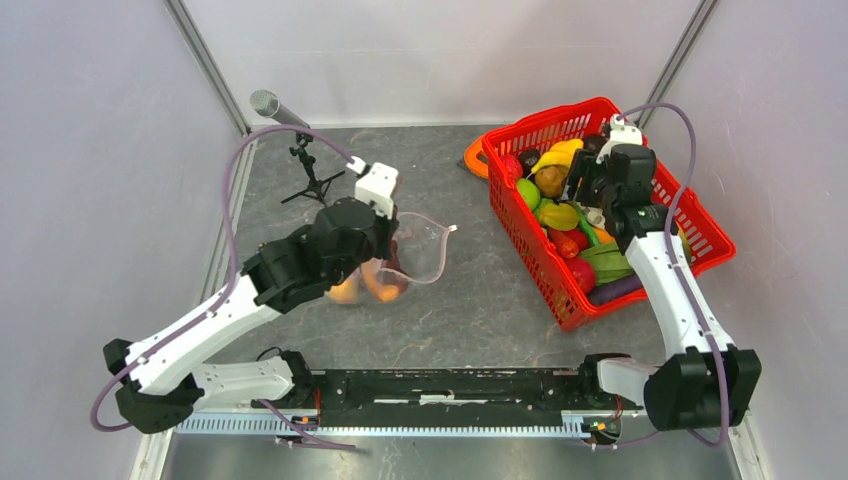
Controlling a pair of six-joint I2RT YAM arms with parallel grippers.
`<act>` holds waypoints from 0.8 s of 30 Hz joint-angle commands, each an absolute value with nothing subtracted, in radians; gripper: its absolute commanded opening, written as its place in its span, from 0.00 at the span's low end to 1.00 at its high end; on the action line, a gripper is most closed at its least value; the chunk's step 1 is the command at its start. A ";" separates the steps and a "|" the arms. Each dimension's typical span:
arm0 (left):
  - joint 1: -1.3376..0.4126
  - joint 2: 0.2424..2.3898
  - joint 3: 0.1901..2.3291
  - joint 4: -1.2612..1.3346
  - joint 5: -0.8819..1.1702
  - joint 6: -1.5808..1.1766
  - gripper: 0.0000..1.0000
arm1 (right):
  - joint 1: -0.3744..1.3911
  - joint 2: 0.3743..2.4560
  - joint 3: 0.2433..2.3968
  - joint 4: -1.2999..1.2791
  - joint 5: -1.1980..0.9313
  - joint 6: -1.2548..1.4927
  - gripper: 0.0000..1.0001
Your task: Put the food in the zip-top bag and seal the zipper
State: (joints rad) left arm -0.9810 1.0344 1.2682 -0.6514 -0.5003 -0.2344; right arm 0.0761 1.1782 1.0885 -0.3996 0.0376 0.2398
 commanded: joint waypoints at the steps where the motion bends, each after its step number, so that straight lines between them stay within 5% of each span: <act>1: -0.978 1.044 1.229 -0.563 -0.381 -0.323 0.02 | 0.026 1.209 1.058 -0.248 -0.033 0.264 0.72; 12: -0.978 1.070 1.200 -0.536 -0.310 -0.326 0.02 | 0.010 1.398 1.124 -0.071 -0.273 0.437 0.86; 24: -0.978 1.078 1.181 -0.516 -0.269 -0.328 0.02 | 0.094 1.539 1.210 -0.137 0.016 0.541 0.88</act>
